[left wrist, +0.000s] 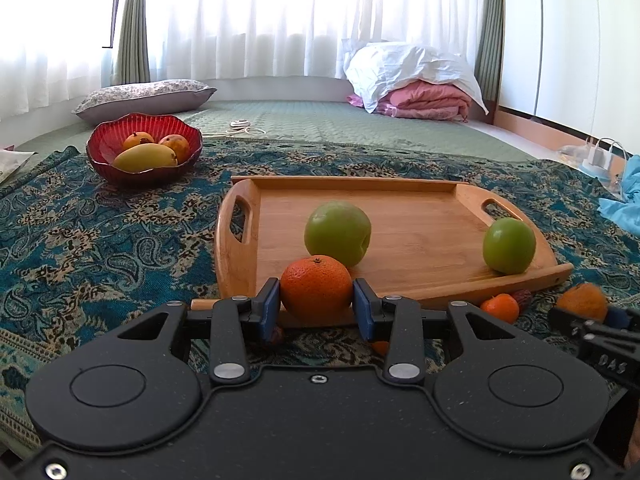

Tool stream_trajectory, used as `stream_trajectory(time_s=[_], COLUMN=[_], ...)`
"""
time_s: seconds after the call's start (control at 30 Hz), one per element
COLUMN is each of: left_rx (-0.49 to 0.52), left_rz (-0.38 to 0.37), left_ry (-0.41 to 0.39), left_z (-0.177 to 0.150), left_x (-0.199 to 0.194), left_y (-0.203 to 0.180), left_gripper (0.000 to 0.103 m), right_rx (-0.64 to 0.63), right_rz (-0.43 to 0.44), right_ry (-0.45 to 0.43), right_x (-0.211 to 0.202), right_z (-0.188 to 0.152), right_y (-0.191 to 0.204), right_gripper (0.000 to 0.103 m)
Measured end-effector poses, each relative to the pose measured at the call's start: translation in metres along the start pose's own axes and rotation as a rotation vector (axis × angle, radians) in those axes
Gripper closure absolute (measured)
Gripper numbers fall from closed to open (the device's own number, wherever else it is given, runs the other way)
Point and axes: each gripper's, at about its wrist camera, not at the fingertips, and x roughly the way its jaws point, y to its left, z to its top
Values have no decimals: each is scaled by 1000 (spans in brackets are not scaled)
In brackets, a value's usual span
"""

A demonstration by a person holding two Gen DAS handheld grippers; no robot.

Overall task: Organize fruits
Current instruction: 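Lift the tangerine in the left tool while the right tool carries the orange over the tray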

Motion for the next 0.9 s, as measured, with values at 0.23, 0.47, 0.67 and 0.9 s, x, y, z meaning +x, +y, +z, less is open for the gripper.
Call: stream_trajectory(time_s=[0.23,0.47,0.67,0.9], left_rx=[-16,-28,-53,-95], left_rz=[13,-21,-61,-114], left_ry=[-8,-7,62,252], left_z=[20,64,103,131], left_x=[14,38,78,143], left_y=[8,12,14,17], left_gripper=[66,66,66,66], right_rx=[65,67,45,18], right_rz=[35,101,143,165], right_ry=[-52,-10,107,299], right_x=[8,41,87,140], right_z=[39,93,128,144], right_y=[-11,-14,-10,-5], right_gripper=[50,49,49,49])
